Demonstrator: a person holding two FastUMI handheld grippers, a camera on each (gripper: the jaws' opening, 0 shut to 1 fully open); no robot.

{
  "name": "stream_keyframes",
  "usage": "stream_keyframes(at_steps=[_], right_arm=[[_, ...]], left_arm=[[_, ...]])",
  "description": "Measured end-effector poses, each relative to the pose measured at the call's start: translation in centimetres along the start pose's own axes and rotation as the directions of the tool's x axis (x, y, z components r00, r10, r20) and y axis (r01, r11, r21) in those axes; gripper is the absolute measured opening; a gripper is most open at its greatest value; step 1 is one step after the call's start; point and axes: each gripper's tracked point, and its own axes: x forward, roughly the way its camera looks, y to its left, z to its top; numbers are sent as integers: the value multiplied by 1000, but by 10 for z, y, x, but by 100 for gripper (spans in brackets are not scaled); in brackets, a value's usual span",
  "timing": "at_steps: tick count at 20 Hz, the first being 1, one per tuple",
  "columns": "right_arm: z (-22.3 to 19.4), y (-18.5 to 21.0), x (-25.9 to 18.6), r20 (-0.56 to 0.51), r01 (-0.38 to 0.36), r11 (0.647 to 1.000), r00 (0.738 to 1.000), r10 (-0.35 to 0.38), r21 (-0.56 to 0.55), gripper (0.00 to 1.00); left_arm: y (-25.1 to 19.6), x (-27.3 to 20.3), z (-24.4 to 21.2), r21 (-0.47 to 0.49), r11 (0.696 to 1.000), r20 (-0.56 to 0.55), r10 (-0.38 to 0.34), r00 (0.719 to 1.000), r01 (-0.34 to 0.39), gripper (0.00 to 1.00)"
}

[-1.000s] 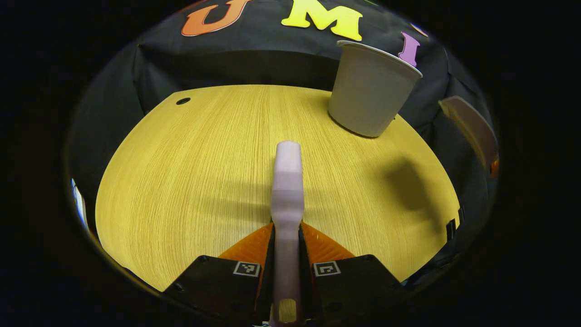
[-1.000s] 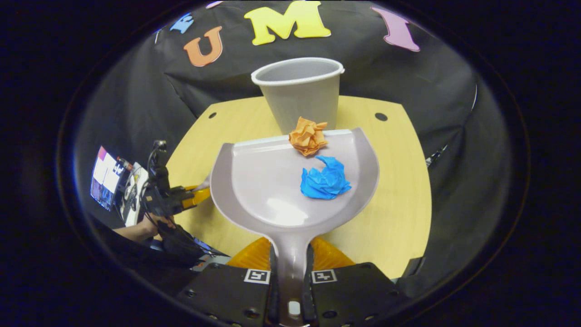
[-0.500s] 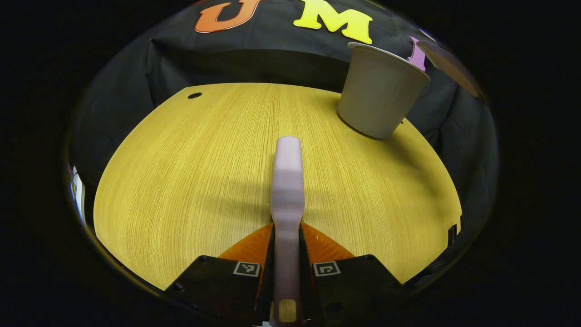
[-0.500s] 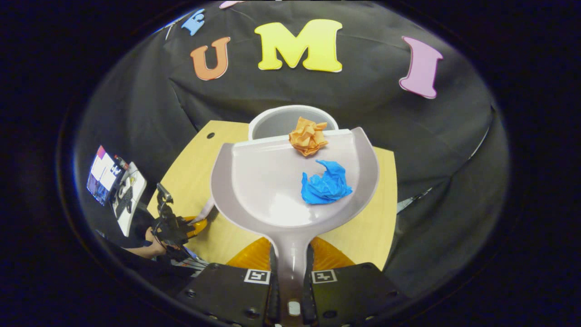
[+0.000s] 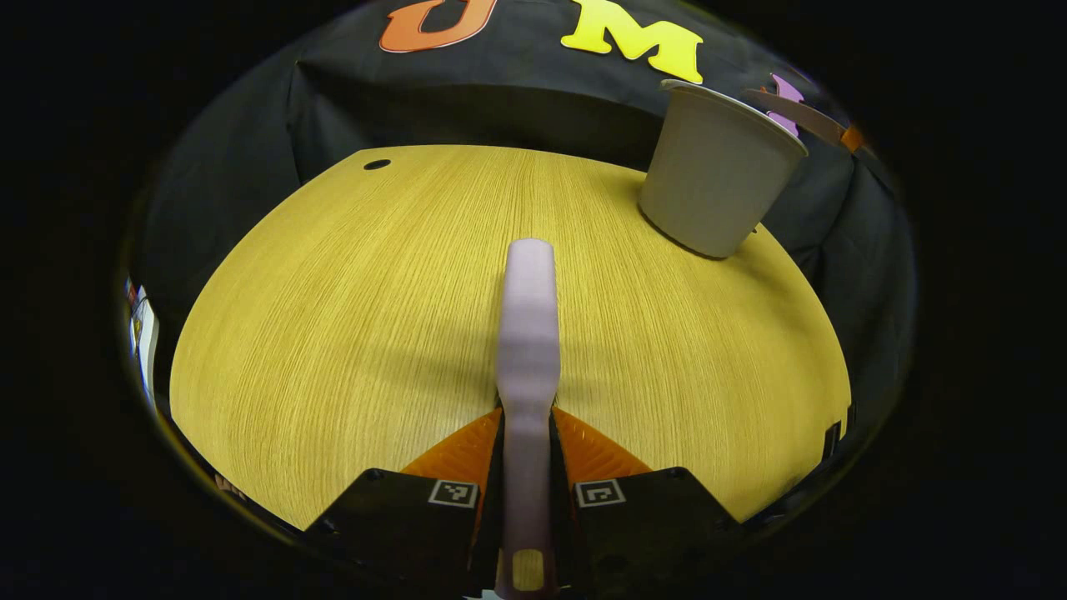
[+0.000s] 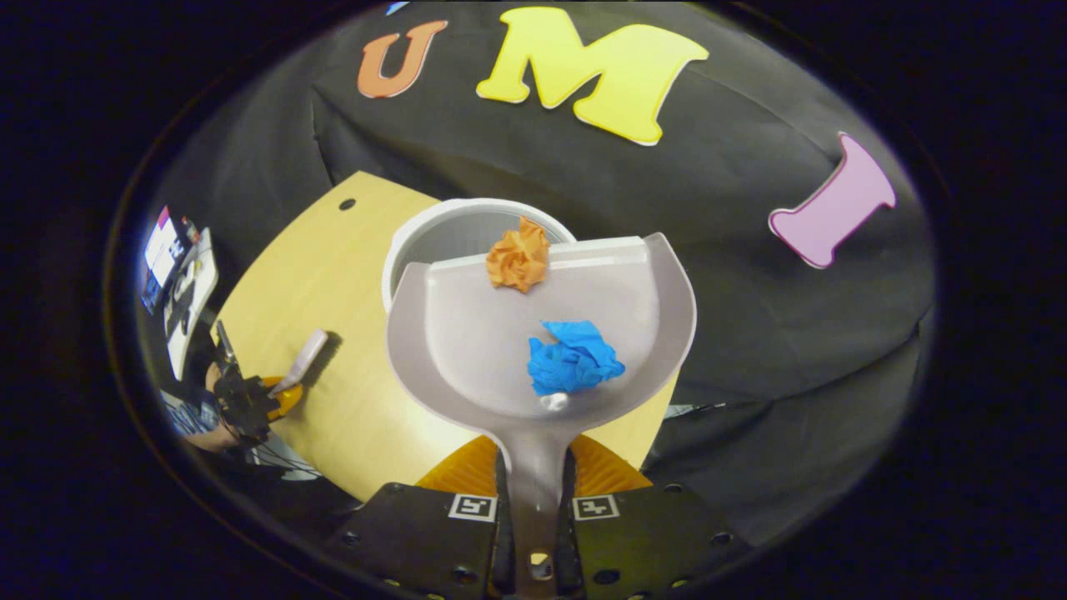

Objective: Pick up the small broom and dustpan from the desktop, sweep the trash into the dustpan with the broom, and then empty the trash into the garbage bin.

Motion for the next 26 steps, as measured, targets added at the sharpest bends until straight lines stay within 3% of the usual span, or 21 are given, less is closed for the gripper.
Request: stream_keyframes(at_steps=[4,7,13,15,21,26], right_arm=[[22,-9,11,-40,71,989,996,-76,-127,18],[32,-18,12,-55,143,960,986,-160,-240,18],[56,-37,6,-47,287,839,937,-346,-462,18],[59,-36,4,-33,305,819,930,-365,-486,18],[53,-30,-3,-3,293,873,948,-319,-390,18],[24,-19,-37,95,259,949,965,-246,-180,18]], left_arm=[[-3,3,0,6,1000,-2,2,1000,-2,28],[-2,4,0,2,1000,0,5,1000,-5,29],[-2,5,0,7,1000,5,11,1000,-11,29],[-2,5,-1,9,1000,5,14,1000,-14,28],[0,6,-3,13,1000,3,11,1000,-11,29],[1,8,-6,39,999,-4,9,1000,-9,28]])
